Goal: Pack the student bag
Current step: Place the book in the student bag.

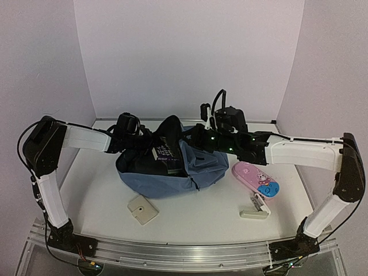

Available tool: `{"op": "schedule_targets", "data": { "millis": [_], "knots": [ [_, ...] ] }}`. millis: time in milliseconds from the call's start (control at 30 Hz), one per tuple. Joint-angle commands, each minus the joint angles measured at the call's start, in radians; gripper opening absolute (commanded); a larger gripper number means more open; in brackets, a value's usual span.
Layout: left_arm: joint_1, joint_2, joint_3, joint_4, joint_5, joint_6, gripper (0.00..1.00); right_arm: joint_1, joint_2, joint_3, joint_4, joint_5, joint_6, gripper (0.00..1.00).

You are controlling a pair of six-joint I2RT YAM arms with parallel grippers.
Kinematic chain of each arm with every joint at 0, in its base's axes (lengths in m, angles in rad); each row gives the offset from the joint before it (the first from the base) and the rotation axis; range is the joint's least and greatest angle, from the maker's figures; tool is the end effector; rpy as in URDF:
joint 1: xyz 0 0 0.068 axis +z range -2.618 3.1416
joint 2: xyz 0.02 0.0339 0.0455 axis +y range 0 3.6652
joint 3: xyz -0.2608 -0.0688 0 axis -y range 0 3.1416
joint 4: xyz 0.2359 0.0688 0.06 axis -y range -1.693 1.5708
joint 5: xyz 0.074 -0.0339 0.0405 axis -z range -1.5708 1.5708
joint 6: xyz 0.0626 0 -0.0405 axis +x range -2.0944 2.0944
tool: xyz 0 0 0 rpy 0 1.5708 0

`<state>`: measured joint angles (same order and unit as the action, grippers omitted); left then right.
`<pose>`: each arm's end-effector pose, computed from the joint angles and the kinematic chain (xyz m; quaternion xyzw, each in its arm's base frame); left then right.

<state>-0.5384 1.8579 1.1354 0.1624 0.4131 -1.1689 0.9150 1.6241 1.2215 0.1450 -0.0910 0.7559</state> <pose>0.3492 -0.2378 0.1829 -0.1711 0.8450 -0.4751 0.1762 0.2432 0.3255 0.3020 -0.0906 0.7865 0.4764 0.3824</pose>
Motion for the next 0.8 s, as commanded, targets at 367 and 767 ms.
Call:
{"op": "schedule_targets", "data": {
  "millis": [367,767],
  "knots": [
    [-0.029,-0.096,-0.02,-0.256,-0.205,0.197,0.68,0.002,-0.093,-0.015,0.099,0.022,-0.019,0.0],
    [-0.062,-0.068,-0.026,-0.264,-0.191,0.208,0.52,0.002,-0.081,-0.013,0.098,0.016,-0.017,0.0]
  ]
}}
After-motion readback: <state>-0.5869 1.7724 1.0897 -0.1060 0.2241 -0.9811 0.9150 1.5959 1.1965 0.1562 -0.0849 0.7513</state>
